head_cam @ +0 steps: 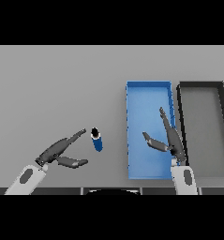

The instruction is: Pick up the blue pipe and place it into the blue bin.

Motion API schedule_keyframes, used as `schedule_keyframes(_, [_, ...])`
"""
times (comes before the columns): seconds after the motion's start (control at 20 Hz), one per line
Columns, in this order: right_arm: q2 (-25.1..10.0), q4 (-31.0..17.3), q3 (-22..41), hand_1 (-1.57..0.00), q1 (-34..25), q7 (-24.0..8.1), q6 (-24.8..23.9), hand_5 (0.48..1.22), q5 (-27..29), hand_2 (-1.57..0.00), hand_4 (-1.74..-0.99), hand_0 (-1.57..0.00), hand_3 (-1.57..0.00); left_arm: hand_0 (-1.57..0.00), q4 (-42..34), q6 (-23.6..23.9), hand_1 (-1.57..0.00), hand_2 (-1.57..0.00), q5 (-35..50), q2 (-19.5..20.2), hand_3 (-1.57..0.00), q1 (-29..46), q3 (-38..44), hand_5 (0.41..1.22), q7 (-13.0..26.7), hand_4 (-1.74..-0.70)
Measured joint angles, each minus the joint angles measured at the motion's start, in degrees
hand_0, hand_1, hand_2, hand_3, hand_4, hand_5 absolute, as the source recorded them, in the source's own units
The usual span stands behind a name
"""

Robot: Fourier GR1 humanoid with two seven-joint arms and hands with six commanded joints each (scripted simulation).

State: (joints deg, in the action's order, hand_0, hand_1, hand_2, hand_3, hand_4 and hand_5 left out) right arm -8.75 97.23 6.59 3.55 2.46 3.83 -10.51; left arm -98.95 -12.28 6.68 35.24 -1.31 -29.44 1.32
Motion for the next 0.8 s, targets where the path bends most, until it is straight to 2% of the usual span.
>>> schedule_keyframes(0.1, [-0.2, 0.6, 0.1, 0.00, 0.9, 0.4, 0.1, 0.567, -0.1, 0.00, -1.209, 0.00, 0.00, 0.00, 0.6, -0.2, 0.00, 0.00, -0.3, -1.2, 0.00, -1.0, -0.5, 0.479, -0.9, -1.14])
schedule_keyframes(0.2, [0.4, 0.6, 0.2, 0.00, 0.6, 0.0, 0.2, 0.560, 0.3, 0.00, -1.211, 0.00, 0.00, 0.00, 2.7, 0.5, 0.00, 0.00, -1.6, -4.7, 0.00, -2.7, -2.0, 0.486, -0.8, -1.15])
schedule_keyframes(0.25, [0.0, 0.6, -0.3, 0.00, 0.8, -0.2, 0.2, 0.556, 0.6, 0.00, -1.209, 0.00, 0.00, 0.00, 3.7, 0.9, 0.00, 0.00, -2.2, -5.8, 0.00, -3.1, -2.3, 0.486, -2.2, -1.15])
schedule_keyframes(0.4, [-0.1, 0.2, -0.5, 0.00, 1.0, 0.4, 0.3, 0.554, 0.7, 0.00, -1.205, 0.00, 0.00, 0.00, 8.4, 2.8, 0.00, 0.00, -3.9, -10.9, 0.00, -5.7, -3.1, 0.487, -1.6, -1.13])
schedule_keyframes(0.6, [0.8, 0.4, 0.1, 0.00, 2.3, 1.7, -0.2, 0.549, 0.1, 0.00, -1.202, 0.00, 0.00, 0.00, 12.5, 3.1, 0.00, 0.00, -3.3, -14.7, 0.00, -6.5, -3.2, 0.497, -2.7, -1.14])
schedule_keyframes(0.7, [0.2, 0.2, -0.6, 0.00, 1.9, 0.7, 0.3, 0.547, 1.1, 0.00, -1.200, 0.00, 0.00, 0.00, 14.4, 4.0, 0.00, 0.00, -4.4, -15.3, 0.00, -7.0, -3.0, 0.497, -3.9, -1.10])
schedule_keyframes(0.8, [0.0, 0.6, -0.7, 0.00, 1.4, 0.5, 0.1, 0.548, 0.9, 0.00, -1.195, 0.00, 0.00, 0.00, 17.5, 4.9, 0.00, -0.02, -6.3, -17.6, 0.00, -7.9, -3.9, 0.517, -5.5, -1.10])
